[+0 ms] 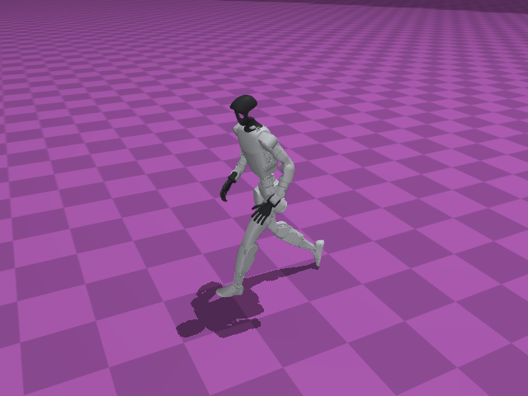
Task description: Walk run
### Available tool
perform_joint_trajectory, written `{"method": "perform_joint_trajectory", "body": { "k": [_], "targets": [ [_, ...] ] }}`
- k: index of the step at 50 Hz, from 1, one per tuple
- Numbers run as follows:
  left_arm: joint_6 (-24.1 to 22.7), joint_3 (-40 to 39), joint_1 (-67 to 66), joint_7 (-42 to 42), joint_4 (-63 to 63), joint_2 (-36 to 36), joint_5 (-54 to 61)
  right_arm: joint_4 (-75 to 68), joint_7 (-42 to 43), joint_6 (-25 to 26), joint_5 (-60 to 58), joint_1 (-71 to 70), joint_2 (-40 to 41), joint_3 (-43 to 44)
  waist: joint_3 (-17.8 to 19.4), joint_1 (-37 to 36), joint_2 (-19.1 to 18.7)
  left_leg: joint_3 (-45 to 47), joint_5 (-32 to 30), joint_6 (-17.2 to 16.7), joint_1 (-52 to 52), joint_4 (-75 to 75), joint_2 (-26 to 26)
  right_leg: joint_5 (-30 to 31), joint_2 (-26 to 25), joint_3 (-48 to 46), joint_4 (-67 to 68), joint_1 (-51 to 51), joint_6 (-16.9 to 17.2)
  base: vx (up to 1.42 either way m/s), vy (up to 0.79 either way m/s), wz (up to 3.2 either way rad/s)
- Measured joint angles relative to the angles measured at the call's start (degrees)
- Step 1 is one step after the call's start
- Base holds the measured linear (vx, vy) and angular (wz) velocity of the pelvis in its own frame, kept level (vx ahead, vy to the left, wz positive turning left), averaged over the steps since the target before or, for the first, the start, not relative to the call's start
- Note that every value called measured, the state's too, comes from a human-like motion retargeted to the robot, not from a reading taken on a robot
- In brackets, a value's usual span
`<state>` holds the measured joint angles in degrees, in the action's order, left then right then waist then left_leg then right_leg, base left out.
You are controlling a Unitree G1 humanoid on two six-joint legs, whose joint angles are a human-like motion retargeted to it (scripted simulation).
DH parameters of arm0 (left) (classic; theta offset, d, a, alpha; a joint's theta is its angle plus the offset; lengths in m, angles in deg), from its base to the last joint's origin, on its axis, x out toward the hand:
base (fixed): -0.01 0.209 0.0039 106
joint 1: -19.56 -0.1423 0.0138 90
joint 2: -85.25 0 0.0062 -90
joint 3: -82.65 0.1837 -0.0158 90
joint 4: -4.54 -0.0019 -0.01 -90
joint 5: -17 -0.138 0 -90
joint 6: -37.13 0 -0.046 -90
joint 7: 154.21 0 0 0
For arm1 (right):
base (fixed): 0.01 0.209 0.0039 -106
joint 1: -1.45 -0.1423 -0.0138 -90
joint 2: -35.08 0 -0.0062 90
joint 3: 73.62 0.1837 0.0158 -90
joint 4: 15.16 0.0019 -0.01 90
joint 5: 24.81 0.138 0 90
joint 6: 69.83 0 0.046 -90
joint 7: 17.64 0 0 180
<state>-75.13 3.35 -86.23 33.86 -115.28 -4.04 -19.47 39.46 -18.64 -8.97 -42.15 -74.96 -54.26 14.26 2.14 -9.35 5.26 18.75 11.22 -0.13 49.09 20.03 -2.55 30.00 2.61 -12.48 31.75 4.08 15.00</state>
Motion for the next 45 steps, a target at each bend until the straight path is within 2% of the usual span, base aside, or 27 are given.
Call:
{"method": "perform_joint_trajectory", "body": {
  "k": [2, 3, 4, 5, 7, 10, 12, 14, 15, 17, 20, 21, 22, 23, 24, 25, 27, 28, 30, 32, 33, 35, 37, 38, 40, 43, 45],
  "targets": [
    [2.52, 0.59, 1.86, -2.36, -0.80, -1.52, -2.34, -0.58, -1.19, 0.54, -0.91, 0.27, 1.64, -2.86, 1.45, 6.65, 0.53, -0.74, -3.82, 6.41, -5.26, 2.56, -2.89, 0.00, -11.24, 10.11, 10.53, -0.26, 0.00, 2.18, -0.82, 2.33],
    [3.57, 0.35, 1.98, -4.16, -1.32, -2.08, -3.04, -0.91, -3.08, 0.94, -2.65, 0.52, 2.58, -4.06, 0.99, 10.58, 0.47, -3.39, -1.82, 12.21, -6.36, 6.95, -5.99, 0.00, -16.26, 10.23, 12.89, -1.39, 0.00, 2.77, -0.89, 2.21],
    [4.54, 1.23, 1.07, -5.35, -2.41, -2.28, -3.17, -1.80, -5.14, 1.83, -5.51, 1.89, 3.72, -4.59, 0.20, 13.72, -0.87, -11.06, 0.86, 11.98, -7.99, 10.72, -6.89, 0.00, -19.81, 7.57, 15.10, -3.11, -0.01, 3.05, -0.82, 1.80],
    [5.46, 2.69, -0.36, -6.23, -3.79, -2.29, -3.02, -2.98, -7.29, 2.96, -8.95, 3.82, 4.96, -4.80, -0.76, 16.48, -2.84, -21.24, 3.87, 8.73, -9.87, 14.18, -6.69, 0.00, -22.63, 3.54, 17.23, -5.13, -0.03, 2.82, -0.68, 1.30],
    [2.92, -0.42, 0.75, -6.38, -7.52, -0.71, -2.02, -5.23, -9.64, 7.75, -11.20, 4.21, 5.87, -5.61, -0.10, 21.89, -7.44, -17.75, 12.27, 10.85, -14.27, 19.56, -1.05, -5.67, -20.51, 0.69, 26.20, -15.22, -1.39, 2.31, -0.61, 0.59],
    [-1.93, 0.90, 0.53, -6.67, -10.70, 1.58, 3.09, -5.79, -16.99, 7.97, -1.34, 7.11, 8.11, -1.31, -2.47, 21.09, -10.68, -13.20, 14.24, 8.67, -28.37, 11.49, 2.01, -18.11, -9.69, -1.04, 25.69, -25.96, -13.05, 1.99, -0.53, -0.74],
    [-3.21, 1.13, -0.26, -7.33, -12.52, 2.22, 7.28, -4.27, -16.24, 4.74, 8.41, 9.55, 9.50, 1.35, -3.10, 24.17, -11.78, -12.64, 2.44, 3.81, -37.82, 2.25, 1.70, -22.76, -3.67, -2.46, 19.28, -33.11, -15.28, 2.20, -0.61, 0.16],
    [-3.95, 1.63, -1.00, -8.23, -13.56, 2.77, 10.04, -1.76, -12.22, 0.39, 15.39, 11.25, 9.53, 4.55, -3.57, 27.82, -14.23, -15.46, -16.58, -2.89, -45.47, -5.38, 1.69, -24.24, -0.65, -4.49, 6.43, -37.16, -14.36, 2.52, -0.69, 0.88],
    [-4.16, 2.20, -1.19, -8.79, -13.86, 3.00, 11.14, -0.45, -9.94, -2.32, 18.03, 11.88, 9.28, 6.23, -3.82, 29.84, -15.47, -17.99, -27.67, -6.16, -48.88, -8.48, 1.59, -24.86, 0.44, -5.10, -0.99, -38.75, -13.52, 2.28, -0.59, 0.96],
    [-3.53, 2.92, -1.42, -10.14, -13.61, 3.25, 11.41, 1.27, -4.14, -5.79, 19.07, 12.47, 8.08, 7.59, -2.67, 32.81, -17.58, -20.08, -41.22, -14.18, -53.10, -7.06, 3.19, -28.49, -0.75, -0.29, -14.81, -39.41, -11.69, 2.17, -0.54, 0.52],
    [-0.54, 2.50, -0.21, -12.60, -12.95, 4.32, 8.25, 2.21, 2.96, -6.63, 15.32, 10.34, 5.66, 5.85, -0.28, 32.69, -17.57, -14.72, -41.22, -14.87, -54.68, 7.96, 4.28, -35.64, -1.65, 7.41, -26.84, -37.10, -7.67, 1.95, -0.49, -0.63],
    [0.78, 3.03, 0.42, -13.38, -12.82, 4.47, 6.89, 2.36, 3.14, -5.94, 13.54, 9.40, 4.98, 4.96, 0.36, 32.98, -16.90, -18.31, -41.22, -14.87, -55.59, 11.07, 1.19, -34.83, -1.33, 6.60, -26.06, -36.29, -10.98, 1.95, -0.55, -0.22],
    [1.92, 3.42, 0.98, -14.21, -12.59, 4.52, 5.57, 2.55, 2.74, -5.26, 11.86, 8.46, 4.33, 3.98, 0.86, 33.94, -15.86, -20.89, -41.22, -14.87, -56.23, 14.34, -1.44, -30.64, -0.60, 6.43, -24.32, -35.50, -13.89, 2.21, -0.66, 0.90],
    [2.74, 3.54, 1.37, -15.15, -12.17, 4.38, 4.33, 2.83, 1.20, -4.59, 10.37, 7.54, 3.73, 2.84, 1.09, 36.24, -14.08, -21.49, -41.22, -14.87, -56.33, 17.91, -3.14, -19.69, 1.00, 7.50, -20.69, -34.76, -16.04, 2.49, -0.95, 0.60],
    [3.16, 2.37, 0.38, -15.13, -11.73, 4.48, 2.85, 2.90, -1.02, -3.89, 9.37, 7.10, 3.39, 0.46, 0.74, 36.01, -13.42, -19.23, -40.65, -14.19, -55.14, 21.67, -2.99, -24.01, -1.66, 10.89, -14.74, -34.48, -20.00, 2.66, -1.21, -0.36],
    [3.36, 0.55, -1.31, -14.63, -11.27, 4.70, 1.27, 2.87, -3.57, -3.18, 8.63, 6.91, 3.17, -2.54, 0.09, 34.50, -13.32, -15.55, -39.81, -13.17, -53.29, 25.52, -1.92, -35.97, -6.44, 15.43, -7.63, -34.43, -24.87, 2.75, -1.13, -0.81],
    [2.90, -1.21, -3.92, -10.96, -11.34, 6.56, -2.23, -0.16, -8.43, -1.58, 8.78, 5.80, 3.07, -2.76, -0.83, 30.50, -14.61, -17.03, -31.12, -8.62, -44.14, 40.61, -0.62, -43.13, -2.28, 6.36, 0.53, -31.28, -24.42, 2.64, -0.75, -0.26],
    [2.81, -2.45, -3.96, -9.96, -11.15, 7.83, -2.65, -1.32, -10.48, -0.52, 9.10, 4.46, 2.42, -3.03, -1.94, 27.15, -13.58, -16.10, -27.80, -6.33, -38.79, 43.96, -1.66, -45.77, -3.43, 6.17, 0.28, -27.84, -25.74, 2.21, -0.53, -0.91],
    [2.00, -4.75, -4.11, -10.54, -10.20, 9.54, -1.78, -3.45, -13.60, 1.08, 8.83, 1.89, 0.33, -6.90, -4.29, 18.84, -9.55, -5.31, -19.03, 0.09, -29.85, 44.96, 2.35, -47.07, -5.59, 10.66, -2.71, -21.33, -27.50, 2.00, -0.45, -1.74],
    [1.32, -4.31, -4.17, -11.36, -8.80, 9.02, -0.73, -4.86, -14.32, 2.42, 6.14, 1.13, -1.23, -8.28, -5.35, 14.10, -8.12, -2.66, -13.13, 2.65, -22.11, 38.34, 3.74, -39.15, -6.71, 9.06, -9.48, -13.41, -25.49, 2.10, -0.30, -0.21],
    [1.16, -3.84, -3.90, -11.75, -8.11, 8.16, -0.56, -5.59, -14.03, 3.51, 3.60, 1.21, -1.48, -7.56, -5.92, 13.02, -7.68, -3.09, -11.73, 3.04, -18.83, 32.52, 2.63, -30.97, -6.90, 6.71, -13.92, -9.68, -22.50, 2.51, -0.36, 0.73],
    [1.05, -3.84, -3.24, -11.91, -6.76, 6.49, -1.83, -7.01, -13.15, 5.22, -1.78, 1.50, -2.07, -6.68, -7.31, 9.09, -4.92, 1.32, -8.70, 3.95, -14.95, 17.41, 0.80, -10.44, -6.25, 4.62, -21.04, -3.25, -14.79, 2.45, -0.44, 0.45],
    [1.08, -3.19, -2.35, -11.53, -5.52, 4.35, -3.86, -8.14, -11.96, 5.71, -7.14, 2.40, -1.85, -5.93, -6.93, 5.52, -2.02, 3.85, -6.25, 4.62, -14.95, 0.33, -2.64, 0.00, -4.39, 3.33, -18.14, 1.05, -3.51, 2.20, -0.58, 0.17],
    [1.29, -2.90, -1.31, -11.16, -4.89, 3.13, -4.27, -8.58, -11.00, 5.60, -9.77, 2.54, -1.19, -5.58, -5.78, 4.02, -0.66, 1.77, -5.45, 3.59, -15.01, -6.93, -4.67, 0.00, -2.79, -1.52, -12.25, 1.45, -0.88, 2.00, -0.83, 0.19],
    [1.69, -3.10, 0.67, -10.76, -3.88, 1.43, -4.58, -9.32, -9.63, 5.19, -12.61, 2.03, 0.03, -5.95, -3.70, 2.43, 0.74, -0.94, -3.17, -2.22, -14.08, -14.18, -4.74, 0.00, -2.53, -4.81, 0.74, 1.43, 0.00, 1.82, -0.96, 0.45],
    [3.06, -3.13, 3.12, -10.38, -3.79, -0.35, -5.36, -11.22, -7.20, 5.77, -13.46, 0.34, 3.52, -6.62, 0.01, 4.76, -0.43, -5.99, -2.57, -1.32, -16.99, -12.10, -5.05, 0.00, -12.08, 2.97, 12.62, 2.48, 0.00, 2.22, -0.78, 0.78],
    [3.43, -3.03, 3.91, -9.89, -4.05, -1.01, -5.39, -10.85, -7.37, 7.60, -11.43, 0.17, 6.04, -6.44, -0.29, 7.78, -1.41, -10.99, -9.82, 11.32, -15.71, -1.93, -5.12, 0.00, -13.62, -0.70, 17.81, 0.10, 0.00, 2.56, -0.71, 0.50]
  ]
}}
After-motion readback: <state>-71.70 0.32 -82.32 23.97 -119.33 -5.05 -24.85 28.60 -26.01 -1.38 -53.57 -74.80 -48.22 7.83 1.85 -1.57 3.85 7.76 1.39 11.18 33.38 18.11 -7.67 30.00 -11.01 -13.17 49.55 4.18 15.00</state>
